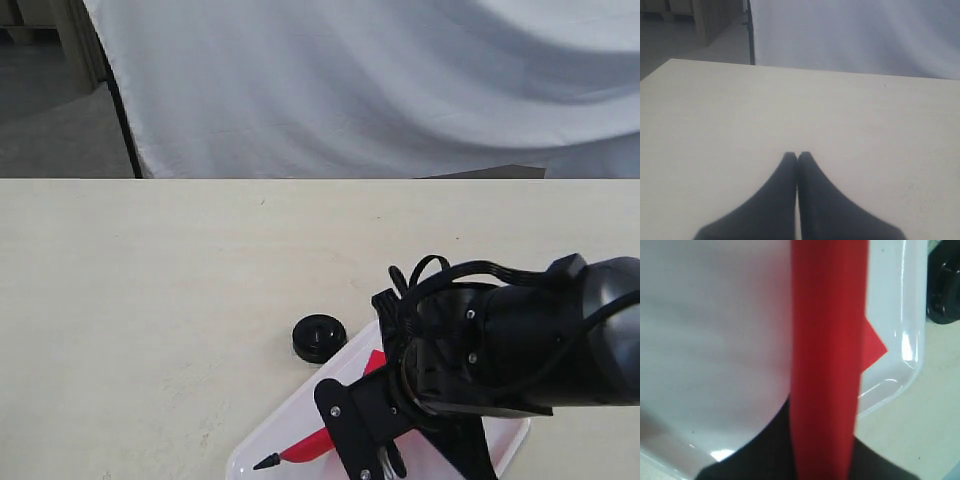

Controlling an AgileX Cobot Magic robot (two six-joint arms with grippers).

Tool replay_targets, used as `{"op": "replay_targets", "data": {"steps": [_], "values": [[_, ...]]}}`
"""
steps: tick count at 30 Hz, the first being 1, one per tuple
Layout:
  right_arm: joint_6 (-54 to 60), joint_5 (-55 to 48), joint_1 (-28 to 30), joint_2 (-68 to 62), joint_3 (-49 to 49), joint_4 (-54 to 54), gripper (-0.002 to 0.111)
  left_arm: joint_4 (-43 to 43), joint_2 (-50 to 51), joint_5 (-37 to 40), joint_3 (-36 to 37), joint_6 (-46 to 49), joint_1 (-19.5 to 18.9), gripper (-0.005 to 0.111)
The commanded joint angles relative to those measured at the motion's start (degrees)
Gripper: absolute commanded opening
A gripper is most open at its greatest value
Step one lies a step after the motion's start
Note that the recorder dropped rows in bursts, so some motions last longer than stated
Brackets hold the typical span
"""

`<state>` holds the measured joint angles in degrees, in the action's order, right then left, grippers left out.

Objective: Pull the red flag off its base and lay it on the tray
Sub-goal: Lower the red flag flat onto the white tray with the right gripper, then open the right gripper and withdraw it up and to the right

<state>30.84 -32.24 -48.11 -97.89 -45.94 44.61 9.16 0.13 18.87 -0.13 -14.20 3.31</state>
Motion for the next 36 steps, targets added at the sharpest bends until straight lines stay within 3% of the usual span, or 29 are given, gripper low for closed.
{"op": "replay_targets", "data": {"steps": [1, 4, 9, 10, 30, 33, 36], "values": [[0.31, 0.94, -0.13, -1.03, 0.0, -0.68, 0.0, -0.01, -0.13, -0.06, 0.13, 0.18, 0.22, 0.0], [0.22, 0.94, -0.13, -1.2, 0.0, -1.26, 0.011, -0.01, -0.13, -0.06, 0.13, 0.18, 0.22, 0.0], [0.22, 0.94, -0.13, -1.2, 0.0, -4.08, 0.073, -0.01, -0.13, -0.06, 0.13, 0.18, 0.22, 0.0], [-0.23, 0.94, -0.13, -1.1, 0.0, -4.63, 0.08, -0.01, -0.13, -0.06, 0.13, 0.18, 0.22, 0.0], [-9.83, -2.13, 0.13, 14.48, 0.0, -5.48, 0.072, -0.01, -0.13, -0.06, 0.13, 0.18, 0.22, 0.0], [-16.34, 2.89, 2.11, 14.35, 0.0, -5.11, 0.05, -0.01, -0.13, -0.06, 0.13, 0.18, 0.22, 0.0], [-21.44, 6.19, 6.13, 13.63, 0.0, -5.22, 0.003, -0.01, -0.13, -0.06, 0.13, 0.18, 0.22, 0.0]]}}
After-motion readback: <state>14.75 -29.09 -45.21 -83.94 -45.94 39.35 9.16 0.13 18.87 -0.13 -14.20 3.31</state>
